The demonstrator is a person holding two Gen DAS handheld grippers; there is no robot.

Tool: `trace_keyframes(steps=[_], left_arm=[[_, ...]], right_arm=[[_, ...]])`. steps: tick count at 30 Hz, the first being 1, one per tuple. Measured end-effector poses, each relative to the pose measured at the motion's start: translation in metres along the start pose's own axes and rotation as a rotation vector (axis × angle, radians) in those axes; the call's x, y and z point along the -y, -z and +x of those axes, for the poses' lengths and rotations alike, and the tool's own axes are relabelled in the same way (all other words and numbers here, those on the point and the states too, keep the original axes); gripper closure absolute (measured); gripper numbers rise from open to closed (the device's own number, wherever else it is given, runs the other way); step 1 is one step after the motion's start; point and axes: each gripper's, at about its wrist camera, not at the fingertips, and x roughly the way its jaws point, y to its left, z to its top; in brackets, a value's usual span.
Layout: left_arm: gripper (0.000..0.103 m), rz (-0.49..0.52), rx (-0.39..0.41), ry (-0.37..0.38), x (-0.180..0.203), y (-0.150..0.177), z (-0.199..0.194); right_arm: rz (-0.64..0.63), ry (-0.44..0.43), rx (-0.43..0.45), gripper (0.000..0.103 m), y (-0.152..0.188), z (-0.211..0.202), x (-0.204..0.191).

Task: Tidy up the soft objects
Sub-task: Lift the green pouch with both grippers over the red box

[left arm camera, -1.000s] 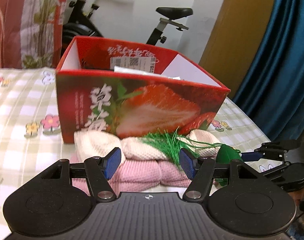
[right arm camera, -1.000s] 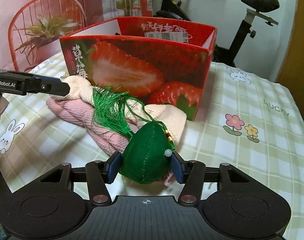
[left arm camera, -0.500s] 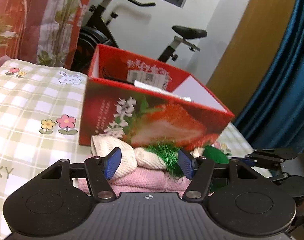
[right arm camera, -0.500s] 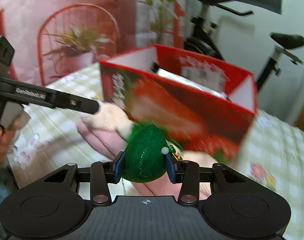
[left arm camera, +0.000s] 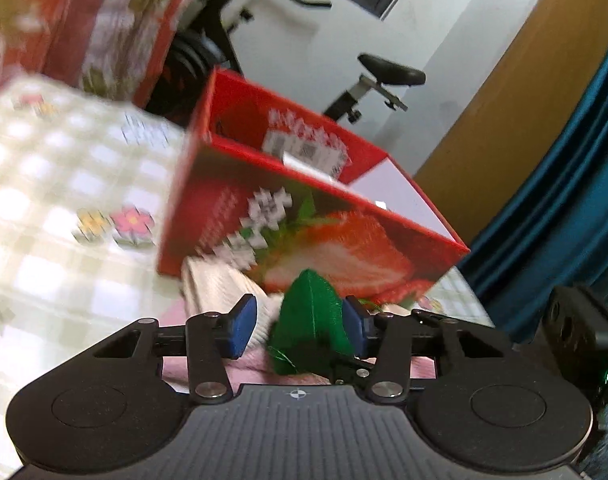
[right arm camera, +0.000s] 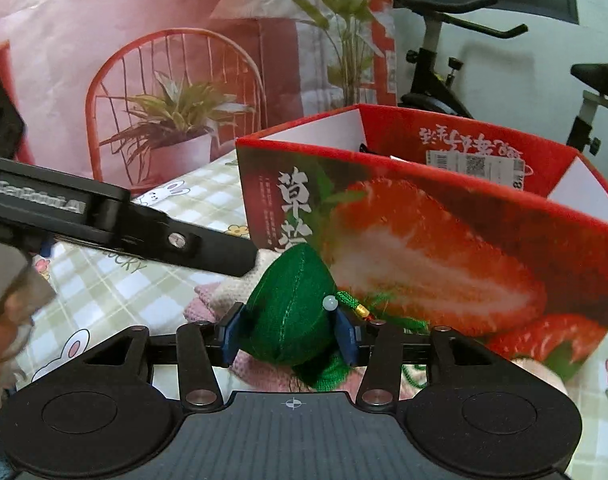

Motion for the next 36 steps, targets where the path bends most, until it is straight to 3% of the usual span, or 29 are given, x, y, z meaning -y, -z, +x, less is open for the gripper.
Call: trace_keyframes(steps=[7, 12, 18, 29, 32, 36], left_arm=[[0.054, -0.073, -0.07, 0.088, -0.004, 0.01, 0.027], [0.058, -0.054, -0.063, 0.096, 0.003, 0.01, 0.025], [0.058, 0.042, 0.051, 0.122, 0.034, -0.024, -0.009], [0.058, 0.197, 0.348, 0.108, 0.08, -0.115, -0.066], [0.058, 0.248, 0.385, 0.101, 0.084, -0.129, -0.06], [0.058, 0.255, 0.363, 0.086, 0.079, -0.137, -0.047]], right_arm=[[0.038, -0.014, -0.026, 0.056, 0.011, -0.008, 0.01], [0.027, -0.013, -0.022, 0.063, 0.008, -0.014, 0.006], [-0.052, -0.017, 0.09, 0.064, -0.031, -0.047, 0.002], [-0.189, -0.022, 0.375, 0.064, -0.149, -0.078, -0.001], [-0.187, -0.022, 0.424, 0.064, -0.167, -0.072, 0.004], [-0.177, -0.003, 0.427, 0.063, -0.172, -0.053, 0.01]])
